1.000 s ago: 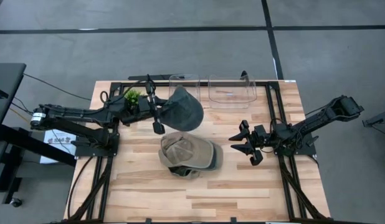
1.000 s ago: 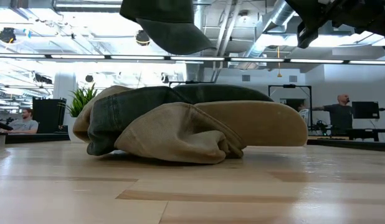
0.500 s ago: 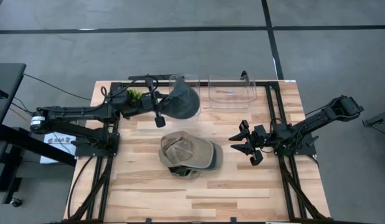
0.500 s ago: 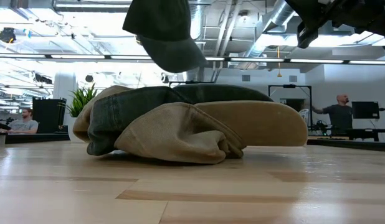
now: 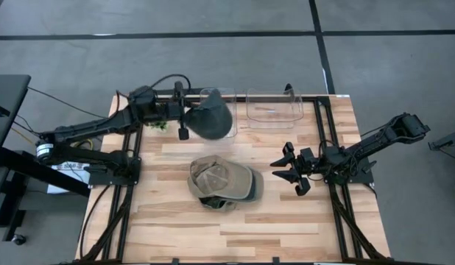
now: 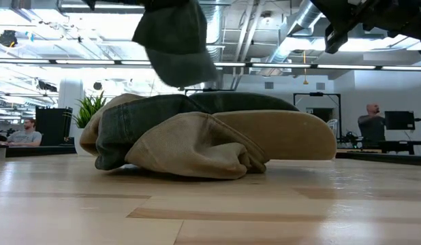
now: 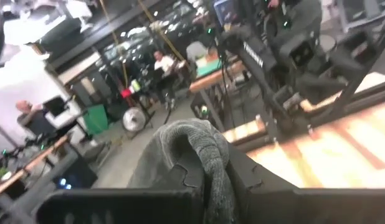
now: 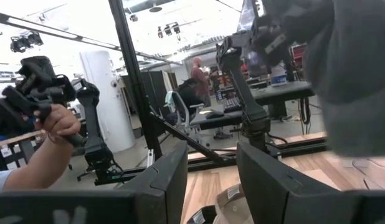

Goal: Pick & Place hat
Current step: Put the black cap into the left transparent bin

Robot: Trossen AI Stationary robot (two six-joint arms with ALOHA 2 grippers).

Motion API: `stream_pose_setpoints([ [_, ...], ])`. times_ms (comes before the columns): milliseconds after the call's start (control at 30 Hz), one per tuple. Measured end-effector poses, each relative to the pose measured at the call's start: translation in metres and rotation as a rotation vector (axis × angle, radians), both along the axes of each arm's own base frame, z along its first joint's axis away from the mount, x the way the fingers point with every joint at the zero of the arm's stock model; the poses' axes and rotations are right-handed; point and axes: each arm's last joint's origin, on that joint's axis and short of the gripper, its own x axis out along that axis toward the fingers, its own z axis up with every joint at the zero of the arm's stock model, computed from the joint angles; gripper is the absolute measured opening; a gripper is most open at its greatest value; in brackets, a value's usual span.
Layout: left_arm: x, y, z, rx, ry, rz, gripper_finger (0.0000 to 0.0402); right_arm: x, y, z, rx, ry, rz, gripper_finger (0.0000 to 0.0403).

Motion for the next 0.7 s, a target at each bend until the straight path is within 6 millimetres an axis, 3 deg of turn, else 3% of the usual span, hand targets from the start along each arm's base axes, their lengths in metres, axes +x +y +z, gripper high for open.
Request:
stream_pose_setpoints([
  [467,0.048,0.049,0.024,0.059,0.264,0.040,0.0022,0.001,-0.001,-0.005,-0.013,0.057,-0.031,0.0127],
  [700,0.057,0.077,0.025,0.150,0.330,0.066,0.0023,0.002,-0.001,-0.009,-0.020,0.089,-0.054,0.0127],
])
